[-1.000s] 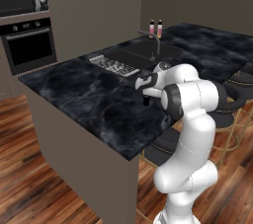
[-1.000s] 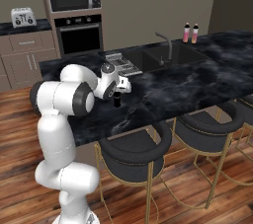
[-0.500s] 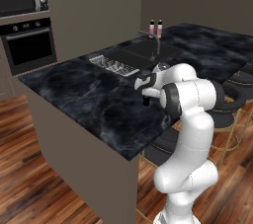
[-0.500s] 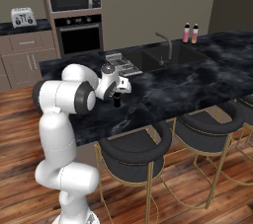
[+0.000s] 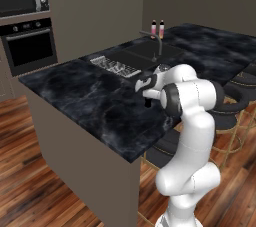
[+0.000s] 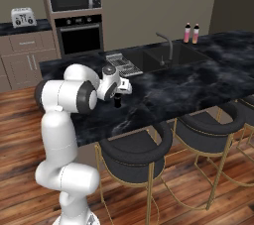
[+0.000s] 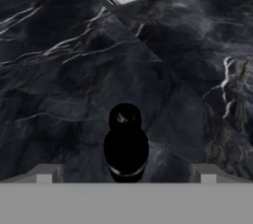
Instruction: Place the large bottle from the dining counter next to the other large bottle outside the sink, and place the small bottle from the dining counter next to the other small bottle inside the sink.
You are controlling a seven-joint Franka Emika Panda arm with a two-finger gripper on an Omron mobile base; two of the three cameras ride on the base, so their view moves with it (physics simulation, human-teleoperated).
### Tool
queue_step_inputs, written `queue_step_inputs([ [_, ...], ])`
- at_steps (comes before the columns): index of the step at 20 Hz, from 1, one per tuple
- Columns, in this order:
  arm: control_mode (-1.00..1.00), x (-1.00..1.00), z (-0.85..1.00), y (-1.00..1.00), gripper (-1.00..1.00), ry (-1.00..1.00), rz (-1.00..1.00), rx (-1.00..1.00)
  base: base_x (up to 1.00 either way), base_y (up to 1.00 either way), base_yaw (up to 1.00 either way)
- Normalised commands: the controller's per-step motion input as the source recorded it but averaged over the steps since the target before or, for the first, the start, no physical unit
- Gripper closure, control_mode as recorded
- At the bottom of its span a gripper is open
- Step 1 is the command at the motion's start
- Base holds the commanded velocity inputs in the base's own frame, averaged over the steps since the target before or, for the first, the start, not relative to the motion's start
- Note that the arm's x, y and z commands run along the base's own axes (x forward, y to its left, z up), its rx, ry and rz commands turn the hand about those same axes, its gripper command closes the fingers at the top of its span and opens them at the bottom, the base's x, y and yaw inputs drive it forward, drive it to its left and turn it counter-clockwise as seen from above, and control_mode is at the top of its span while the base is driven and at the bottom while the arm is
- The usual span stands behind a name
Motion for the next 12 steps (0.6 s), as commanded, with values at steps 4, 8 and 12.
queue_step_inputs([
  [4, -1.00, 0.09, -0.01, 0.00, -1.00, 0.00, 0.00, 0.00, 0.00, 0.00, 0.00],
  [8, -1.00, 0.08, -0.02, 0.00, -1.00, 0.00, 0.00, 0.00, 0.00, 0.00, 0.00],
  [12, -1.00, 0.08, -0.03, 0.00, -1.00, 0.00, 0.00, 0.00, 0.00, 0.00, 0.00],
])
